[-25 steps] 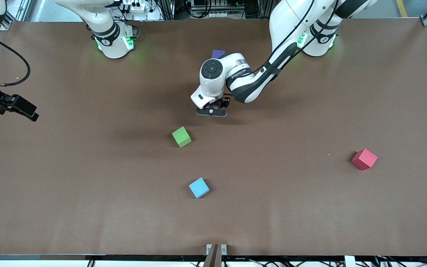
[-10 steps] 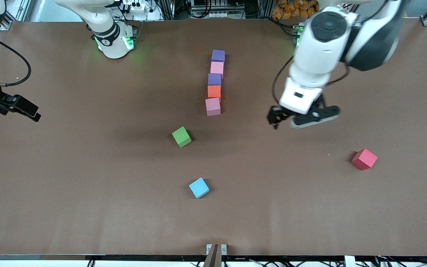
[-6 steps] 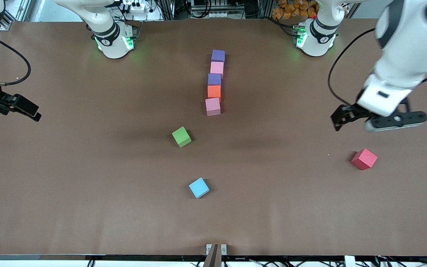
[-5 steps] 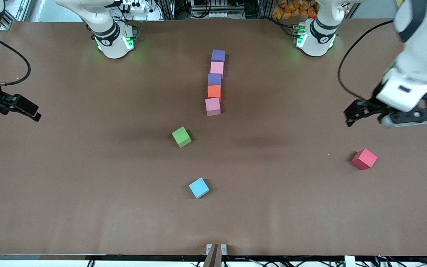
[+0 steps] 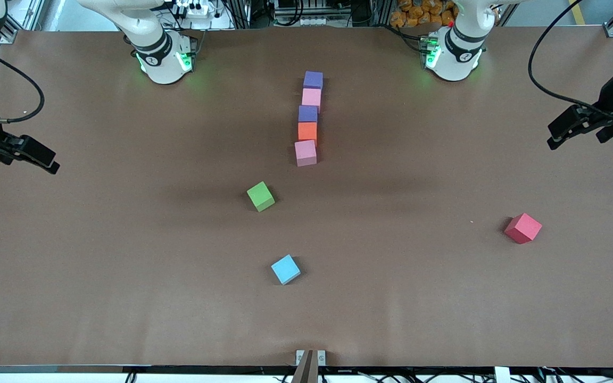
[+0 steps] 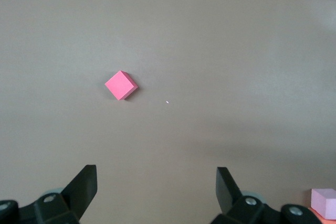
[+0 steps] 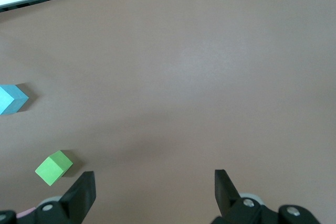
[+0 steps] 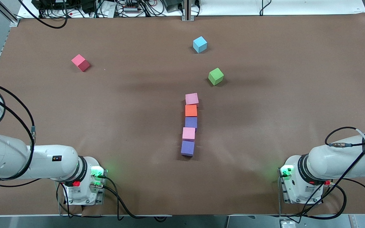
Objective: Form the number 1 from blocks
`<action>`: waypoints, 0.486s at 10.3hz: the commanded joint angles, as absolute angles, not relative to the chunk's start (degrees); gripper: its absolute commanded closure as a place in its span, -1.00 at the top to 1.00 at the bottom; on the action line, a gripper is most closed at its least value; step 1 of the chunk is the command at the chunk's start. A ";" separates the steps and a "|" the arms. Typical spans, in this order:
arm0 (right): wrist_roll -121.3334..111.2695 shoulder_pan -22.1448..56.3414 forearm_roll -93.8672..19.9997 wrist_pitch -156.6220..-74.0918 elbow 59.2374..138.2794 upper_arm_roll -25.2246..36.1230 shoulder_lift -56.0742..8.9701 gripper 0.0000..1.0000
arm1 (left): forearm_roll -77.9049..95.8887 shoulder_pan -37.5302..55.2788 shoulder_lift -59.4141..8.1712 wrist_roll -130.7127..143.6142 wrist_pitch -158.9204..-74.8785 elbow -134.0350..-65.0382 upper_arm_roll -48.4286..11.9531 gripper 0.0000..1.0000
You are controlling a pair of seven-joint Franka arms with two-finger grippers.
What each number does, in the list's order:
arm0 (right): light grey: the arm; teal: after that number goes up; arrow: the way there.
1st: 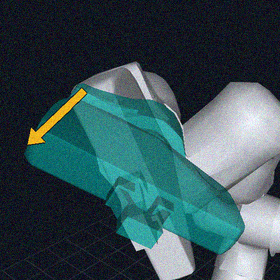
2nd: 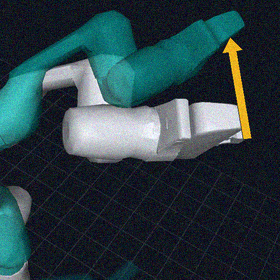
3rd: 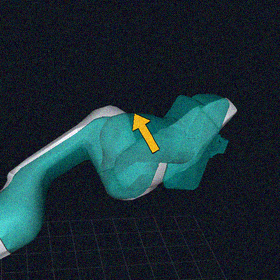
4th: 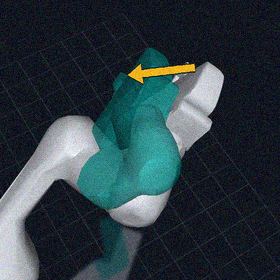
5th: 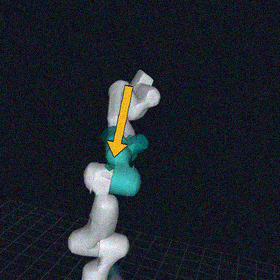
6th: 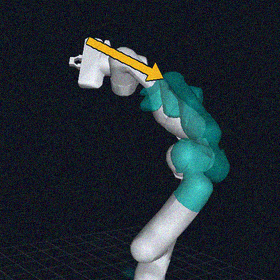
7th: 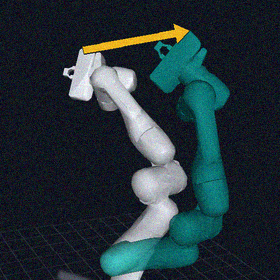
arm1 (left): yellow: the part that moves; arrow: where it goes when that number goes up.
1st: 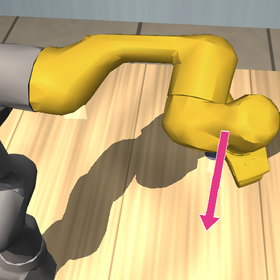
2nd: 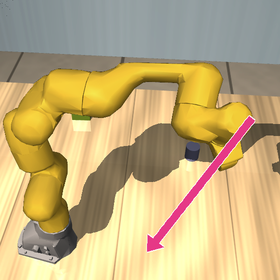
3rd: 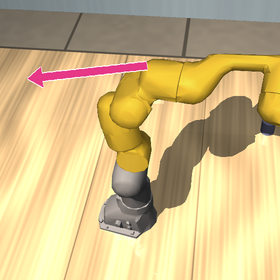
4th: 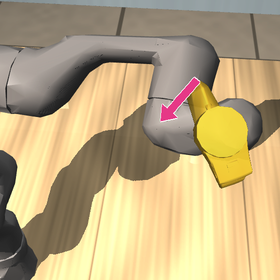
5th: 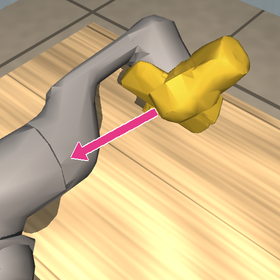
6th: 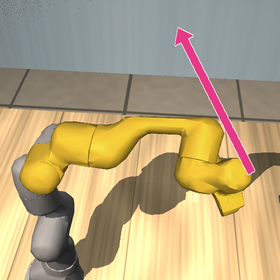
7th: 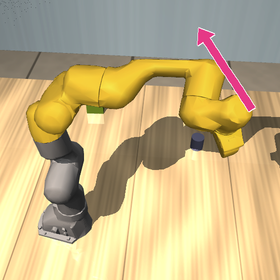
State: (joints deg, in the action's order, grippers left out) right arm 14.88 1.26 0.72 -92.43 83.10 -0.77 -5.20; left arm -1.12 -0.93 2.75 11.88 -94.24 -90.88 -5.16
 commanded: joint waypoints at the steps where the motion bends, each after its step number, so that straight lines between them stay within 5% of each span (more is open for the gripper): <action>1: 14.15 0.79 -0.44 -91.41 81.65 -0.97 -5.89 1.00 | 3.23 0.79 2.46 5.65 -92.72 -89.12 -1.51 1.00; 5: 14.15 0.70 -0.53 -91.49 81.65 -0.97 -5.98 1.00 | 3.96 1.49 2.29 4.39 -91.85 -88.77 -0.44 1.00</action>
State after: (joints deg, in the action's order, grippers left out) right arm 14.88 1.26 0.69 -92.42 83.11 -0.78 -5.20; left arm 2.83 0.61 2.74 5.65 -93.21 -90.18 -1.32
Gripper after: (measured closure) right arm 0.000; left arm 0.000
